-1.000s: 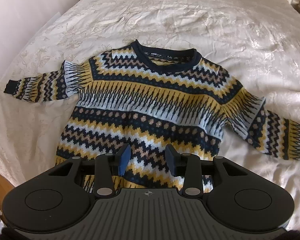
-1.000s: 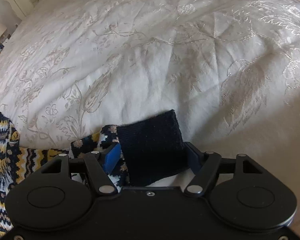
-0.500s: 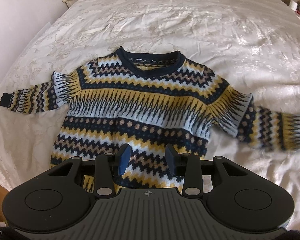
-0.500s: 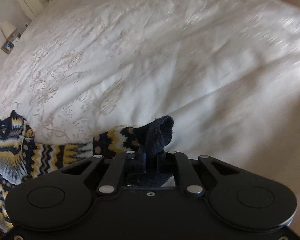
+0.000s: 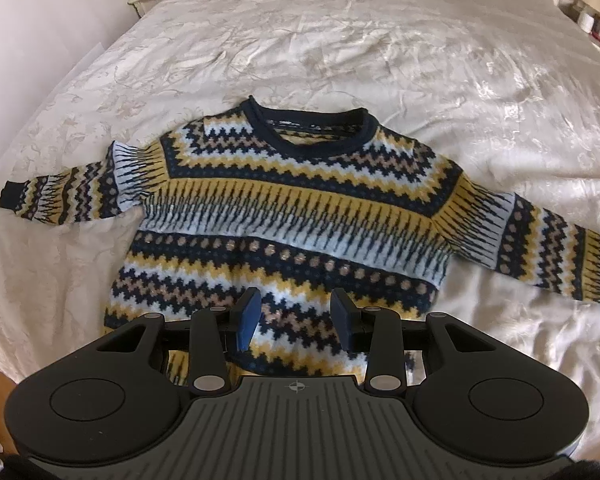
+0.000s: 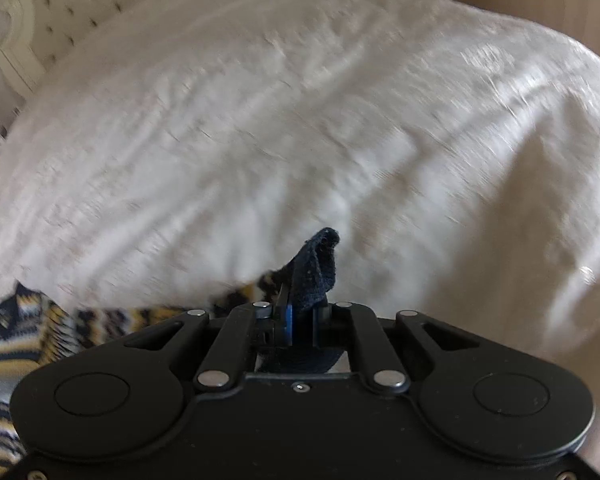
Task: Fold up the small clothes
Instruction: 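Lift the cuff with the right gripper and fold the sleeve across the sweater body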
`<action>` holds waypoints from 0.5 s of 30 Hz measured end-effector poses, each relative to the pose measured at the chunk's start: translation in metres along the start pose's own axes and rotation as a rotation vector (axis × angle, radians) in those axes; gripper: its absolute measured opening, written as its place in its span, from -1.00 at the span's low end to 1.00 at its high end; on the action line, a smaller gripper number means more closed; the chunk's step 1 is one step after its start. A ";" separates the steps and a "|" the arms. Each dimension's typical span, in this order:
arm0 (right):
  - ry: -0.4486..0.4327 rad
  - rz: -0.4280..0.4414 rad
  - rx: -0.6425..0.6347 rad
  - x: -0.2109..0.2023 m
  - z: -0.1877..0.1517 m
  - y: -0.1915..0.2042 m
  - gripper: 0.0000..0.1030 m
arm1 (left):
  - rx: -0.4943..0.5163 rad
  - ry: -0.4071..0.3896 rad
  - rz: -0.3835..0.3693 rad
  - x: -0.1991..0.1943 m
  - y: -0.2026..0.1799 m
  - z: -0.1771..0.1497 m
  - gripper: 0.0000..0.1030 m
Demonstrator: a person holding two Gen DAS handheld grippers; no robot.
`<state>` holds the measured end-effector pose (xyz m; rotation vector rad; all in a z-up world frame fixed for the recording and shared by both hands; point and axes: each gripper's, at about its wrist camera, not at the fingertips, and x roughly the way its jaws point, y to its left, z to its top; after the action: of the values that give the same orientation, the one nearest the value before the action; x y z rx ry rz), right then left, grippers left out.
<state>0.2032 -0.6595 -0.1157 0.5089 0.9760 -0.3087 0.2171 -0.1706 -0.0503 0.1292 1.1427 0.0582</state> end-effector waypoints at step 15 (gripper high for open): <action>-0.146 0.305 -0.019 -0.054 0.006 0.196 -0.72 | -0.033 -0.006 -0.072 0.020 0.088 0.006 -0.27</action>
<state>0.2705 -0.4961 -0.0144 0.6008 0.7460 -0.0608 0.2327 -0.0812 -0.0537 0.0586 1.1392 0.0124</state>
